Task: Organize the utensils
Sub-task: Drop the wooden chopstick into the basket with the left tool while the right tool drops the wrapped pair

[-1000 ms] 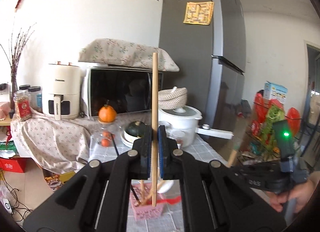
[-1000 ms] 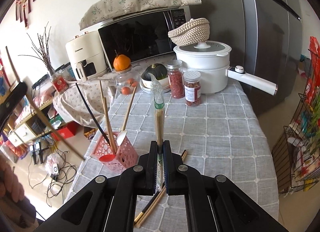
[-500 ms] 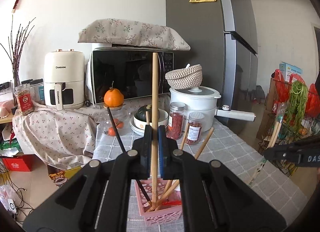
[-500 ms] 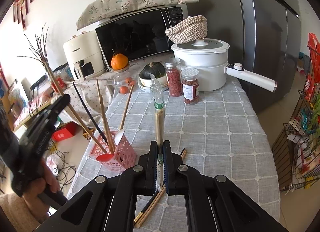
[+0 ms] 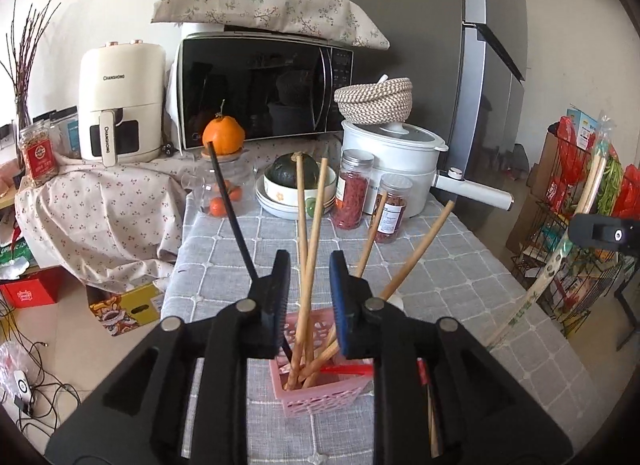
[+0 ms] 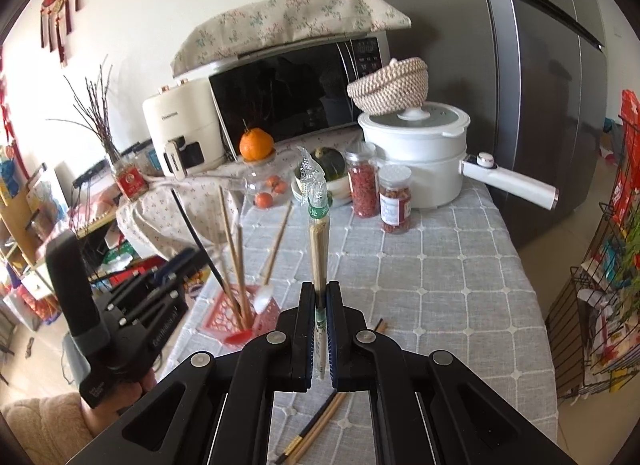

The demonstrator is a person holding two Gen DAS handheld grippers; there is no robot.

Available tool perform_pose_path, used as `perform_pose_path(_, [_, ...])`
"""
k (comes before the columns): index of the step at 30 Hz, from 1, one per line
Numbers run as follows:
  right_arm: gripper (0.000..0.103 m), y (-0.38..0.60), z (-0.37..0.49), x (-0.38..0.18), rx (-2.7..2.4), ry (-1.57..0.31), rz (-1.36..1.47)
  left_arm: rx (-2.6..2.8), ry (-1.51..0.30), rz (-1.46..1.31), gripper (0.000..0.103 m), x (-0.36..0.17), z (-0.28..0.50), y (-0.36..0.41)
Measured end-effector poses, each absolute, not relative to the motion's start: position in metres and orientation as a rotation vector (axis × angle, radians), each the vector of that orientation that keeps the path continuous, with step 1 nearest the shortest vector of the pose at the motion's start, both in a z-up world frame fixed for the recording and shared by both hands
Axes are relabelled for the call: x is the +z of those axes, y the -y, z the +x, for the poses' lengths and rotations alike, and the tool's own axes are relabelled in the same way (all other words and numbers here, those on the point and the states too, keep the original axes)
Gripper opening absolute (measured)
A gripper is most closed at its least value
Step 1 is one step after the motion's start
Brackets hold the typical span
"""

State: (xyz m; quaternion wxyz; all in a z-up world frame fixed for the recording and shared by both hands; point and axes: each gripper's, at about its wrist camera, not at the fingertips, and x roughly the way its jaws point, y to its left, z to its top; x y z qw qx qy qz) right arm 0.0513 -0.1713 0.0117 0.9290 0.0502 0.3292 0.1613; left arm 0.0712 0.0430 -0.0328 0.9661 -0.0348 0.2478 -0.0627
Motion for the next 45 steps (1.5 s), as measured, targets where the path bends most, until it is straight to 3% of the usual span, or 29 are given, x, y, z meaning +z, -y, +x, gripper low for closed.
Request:
perform_pose_path(14, [0.005,0.13,0.037,0.063,0.467,-0.504,0.147,0.022,-0.791,-0.1,0.078,-0.044,0.05,-0.084])
perform_pose_path(38, [0.008,0.053,0.091,-0.021,0.478,-0.631,0.092,-0.011,-0.905,-0.067,0.082,-0.064,0.045,-0.096])
perform_pose_path(39, [0.01,0.053,0.091,-0.021,0.479,-0.633,0.088,-0.014,-0.906,-0.065,0.082,-0.064,0.045,-0.094])
perform_pose_path(42, [0.025,0.057,0.09,-0.015,0.473,-0.62,0.098,-0.031,-0.907,-0.062,0.082,-0.065,0.046,-0.09])
perform_pose_path(44, [0.04,0.064,0.088,-0.009,0.475,-0.608,0.121,-0.038,-0.904,-0.058,0.082,-0.065,0.045,-0.086])
perform_pose_path(45, [0.042,0.07,0.084,-0.003,0.472,-0.591,0.136,-0.04,-0.903,-0.057,0.082,-0.066,0.045,-0.084])
